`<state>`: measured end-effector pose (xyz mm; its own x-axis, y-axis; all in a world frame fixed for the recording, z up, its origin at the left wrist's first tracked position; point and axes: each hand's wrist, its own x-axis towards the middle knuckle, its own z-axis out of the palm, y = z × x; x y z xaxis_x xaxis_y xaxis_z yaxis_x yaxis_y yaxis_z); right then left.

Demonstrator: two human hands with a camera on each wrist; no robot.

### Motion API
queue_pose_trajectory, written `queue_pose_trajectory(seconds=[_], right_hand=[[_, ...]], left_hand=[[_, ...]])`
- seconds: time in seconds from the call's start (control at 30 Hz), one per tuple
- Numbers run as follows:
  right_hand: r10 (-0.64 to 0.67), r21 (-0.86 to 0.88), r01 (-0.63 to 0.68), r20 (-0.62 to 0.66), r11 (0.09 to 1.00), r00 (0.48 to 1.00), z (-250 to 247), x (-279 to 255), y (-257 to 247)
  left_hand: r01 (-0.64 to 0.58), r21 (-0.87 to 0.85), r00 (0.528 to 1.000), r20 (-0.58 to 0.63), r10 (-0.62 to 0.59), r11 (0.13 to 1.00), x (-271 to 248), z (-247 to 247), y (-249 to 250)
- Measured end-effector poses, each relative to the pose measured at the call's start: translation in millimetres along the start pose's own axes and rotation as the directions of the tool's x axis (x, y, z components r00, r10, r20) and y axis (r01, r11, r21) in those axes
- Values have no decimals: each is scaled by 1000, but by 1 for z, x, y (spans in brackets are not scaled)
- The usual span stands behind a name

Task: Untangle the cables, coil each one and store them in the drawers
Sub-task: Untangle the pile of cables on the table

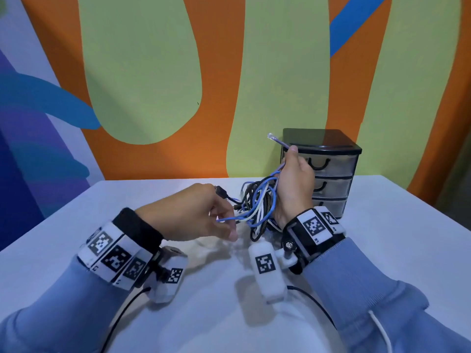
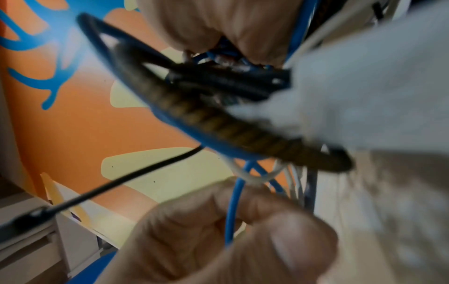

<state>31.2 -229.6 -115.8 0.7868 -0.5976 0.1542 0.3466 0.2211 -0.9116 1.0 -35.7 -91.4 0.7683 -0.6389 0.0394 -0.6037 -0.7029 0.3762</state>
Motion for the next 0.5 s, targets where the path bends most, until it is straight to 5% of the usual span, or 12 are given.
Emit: queue_pose_trajectory(seconds=[0.2, 0.33, 0.5], right_hand=[[-190, -201, 229, 196, 952, 962, 1, -7, 1], [-335, -321, 381, 192, 867, 923, -3, -6, -3], [-380, -432, 558, 433, 709, 817, -10, -4, -13]], left_hand=[[-152, -352, 985, -135, 110, 924, 2, -1, -6], [-159, -475, 956, -294, 14, 866, 7, -1, -10], [-129, -619, 886, -423, -191, 775, 12, -6, -29]])
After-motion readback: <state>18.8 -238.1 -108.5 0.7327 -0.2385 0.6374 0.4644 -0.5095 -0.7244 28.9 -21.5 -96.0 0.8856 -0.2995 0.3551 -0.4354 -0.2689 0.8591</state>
